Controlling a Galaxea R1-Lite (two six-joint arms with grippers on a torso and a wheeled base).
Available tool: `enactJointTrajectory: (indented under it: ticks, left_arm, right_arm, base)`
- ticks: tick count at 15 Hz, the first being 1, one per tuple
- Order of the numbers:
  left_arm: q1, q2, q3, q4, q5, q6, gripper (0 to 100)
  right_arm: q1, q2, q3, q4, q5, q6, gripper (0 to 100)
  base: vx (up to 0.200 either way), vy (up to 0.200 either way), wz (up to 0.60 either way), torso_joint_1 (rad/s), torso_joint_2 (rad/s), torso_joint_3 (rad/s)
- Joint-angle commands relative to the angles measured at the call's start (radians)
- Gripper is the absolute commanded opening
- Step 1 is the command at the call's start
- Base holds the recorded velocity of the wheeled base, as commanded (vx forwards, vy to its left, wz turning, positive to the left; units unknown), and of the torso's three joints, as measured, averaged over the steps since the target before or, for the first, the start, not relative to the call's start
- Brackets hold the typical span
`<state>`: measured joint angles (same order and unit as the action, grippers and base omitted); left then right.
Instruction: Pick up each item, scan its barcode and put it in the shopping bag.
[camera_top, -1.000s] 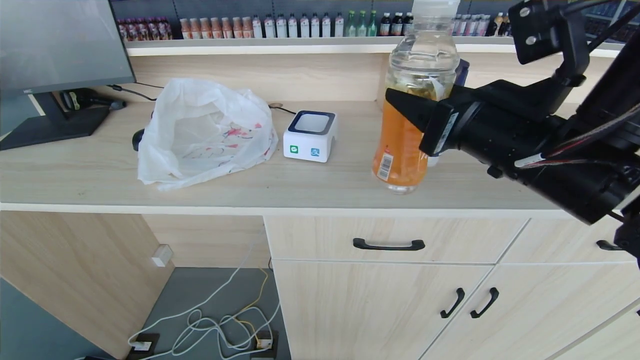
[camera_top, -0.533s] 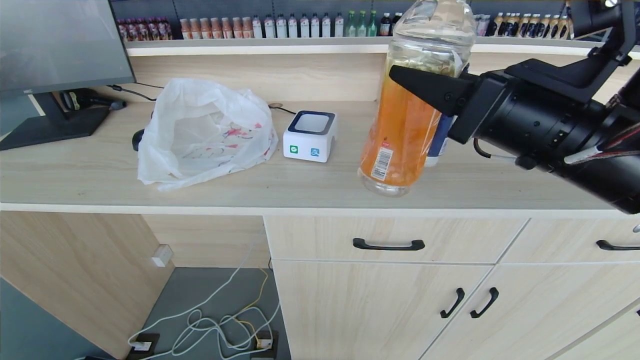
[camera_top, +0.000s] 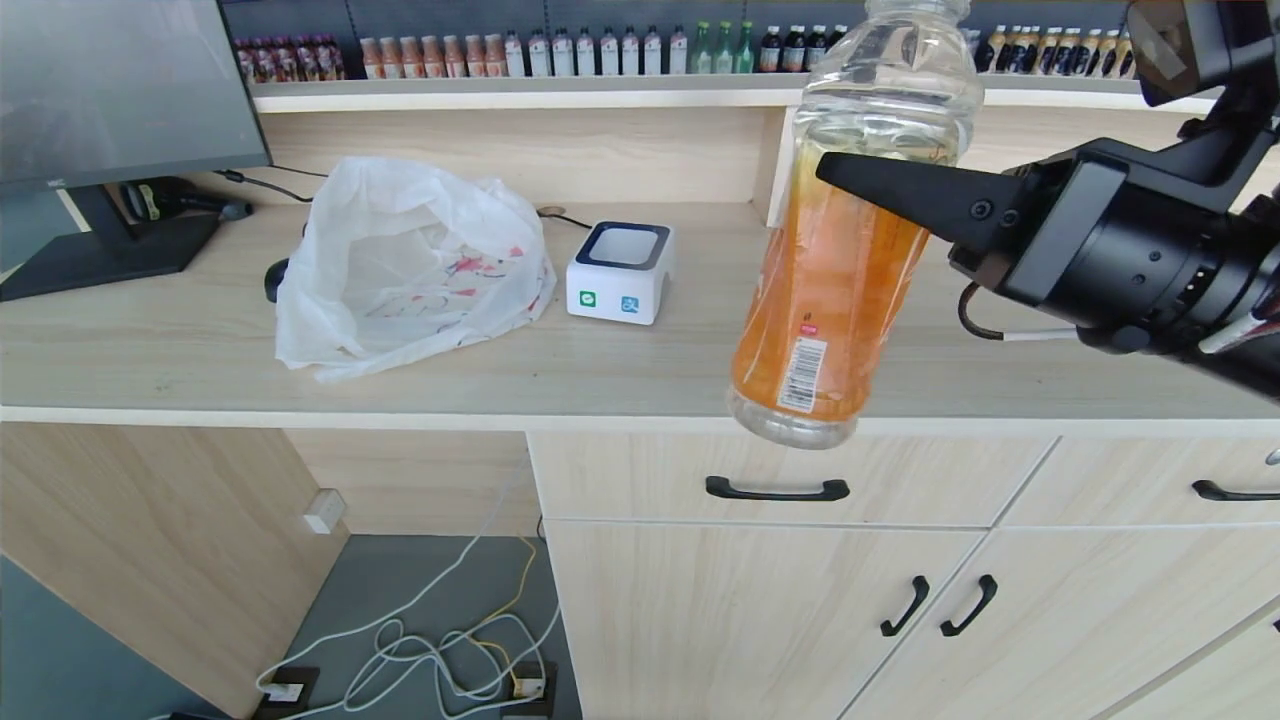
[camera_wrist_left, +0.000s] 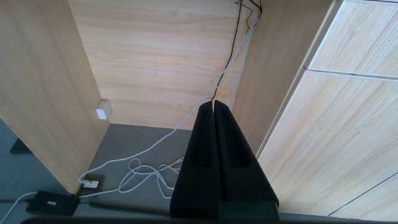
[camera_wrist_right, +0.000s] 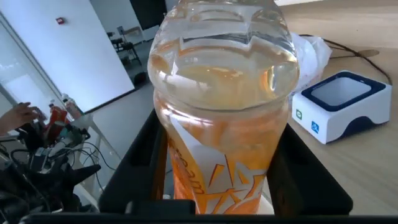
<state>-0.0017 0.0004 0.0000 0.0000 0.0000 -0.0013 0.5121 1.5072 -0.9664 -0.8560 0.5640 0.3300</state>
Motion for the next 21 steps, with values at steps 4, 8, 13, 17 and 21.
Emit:
enactJointTrajectory:
  ticks: [4,8,13,17,21]
  left_arm:
    - [0.000,0.000,0.000,0.000,0.000,0.000,0]
    - [0.000,0.000,0.000,0.000,0.000,0.000,0]
    - [0.000,0.000,0.000,0.000,0.000,0.000,0]
    - [0.000,0.000,0.000,0.000,0.000,0.000,0]
    - [0.000,0.000,0.000,0.000,0.000,0.000,0]
  right_arm:
    - [0.089,0.005,0.012,-0.006,0.048,0.087,0]
    - [0.187,0.008,0.012,-0.020,0.050,0.153,0]
    - [0.241,0.093,-0.106,-0.020,0.050,0.173,0]
    - [0.278,0.125,-0.166,-0.012,0.053,0.175,0]
    - [0.289,0.137,-0.180,-0.012,0.051,0.173,0]
  base:
    - [0.000,0.000,0.00,0.000,0.00,0.000]
    - [0.000,0.000,0.00,0.000,0.00,0.000]
    - [0.000,0.000,0.00,0.000,0.00,0.000]
    - [0.000,0.000,0.00,0.000,0.00,0.000]
    - [0.000,0.000,0.00,0.000,0.00,0.000]
